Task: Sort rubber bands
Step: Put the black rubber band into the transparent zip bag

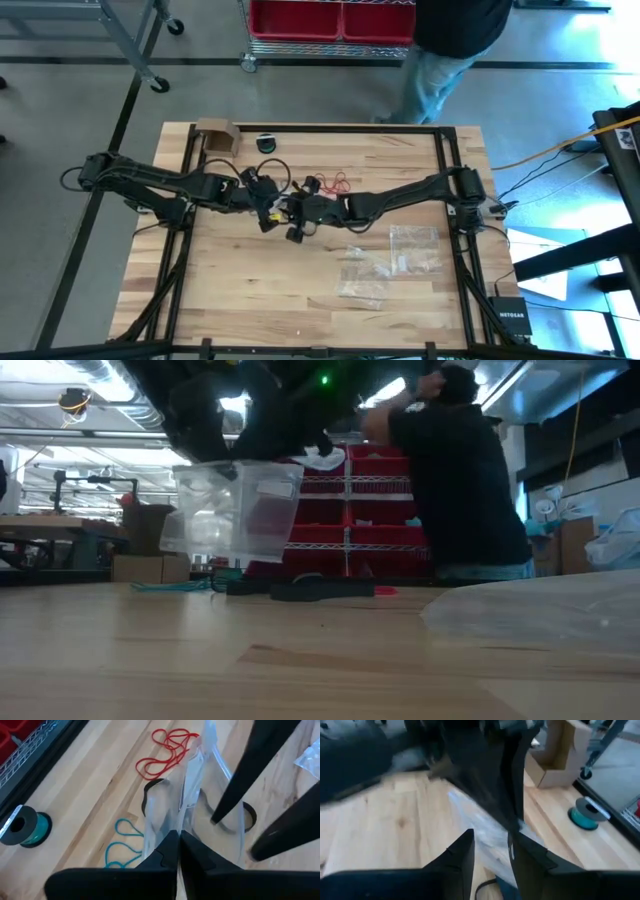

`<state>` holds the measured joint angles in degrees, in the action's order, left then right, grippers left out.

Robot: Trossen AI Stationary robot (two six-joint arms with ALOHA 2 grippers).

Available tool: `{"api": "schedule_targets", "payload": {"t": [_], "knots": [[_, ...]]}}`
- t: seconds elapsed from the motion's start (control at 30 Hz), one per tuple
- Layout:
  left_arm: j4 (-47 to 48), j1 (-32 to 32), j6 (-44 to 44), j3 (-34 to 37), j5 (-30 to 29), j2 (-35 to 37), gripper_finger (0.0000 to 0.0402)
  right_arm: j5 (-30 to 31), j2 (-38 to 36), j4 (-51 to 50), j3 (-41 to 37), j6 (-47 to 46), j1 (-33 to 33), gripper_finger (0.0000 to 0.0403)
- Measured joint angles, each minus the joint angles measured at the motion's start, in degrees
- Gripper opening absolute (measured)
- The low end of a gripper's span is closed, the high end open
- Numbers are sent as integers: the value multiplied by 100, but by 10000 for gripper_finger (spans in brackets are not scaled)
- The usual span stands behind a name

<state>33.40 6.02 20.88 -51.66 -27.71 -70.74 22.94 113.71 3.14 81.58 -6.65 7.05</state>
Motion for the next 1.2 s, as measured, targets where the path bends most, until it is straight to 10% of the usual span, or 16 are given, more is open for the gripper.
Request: {"api": "schedule_targets", "payload": {"t": [0.83,1.2], "knots": [[-324,305,203,5,27,-2,1,197,448,413,-2,-1730,-201,69],[-310,339,278,-7,32,5,1,297,352,564,-9,-1084,-177,175]]}}
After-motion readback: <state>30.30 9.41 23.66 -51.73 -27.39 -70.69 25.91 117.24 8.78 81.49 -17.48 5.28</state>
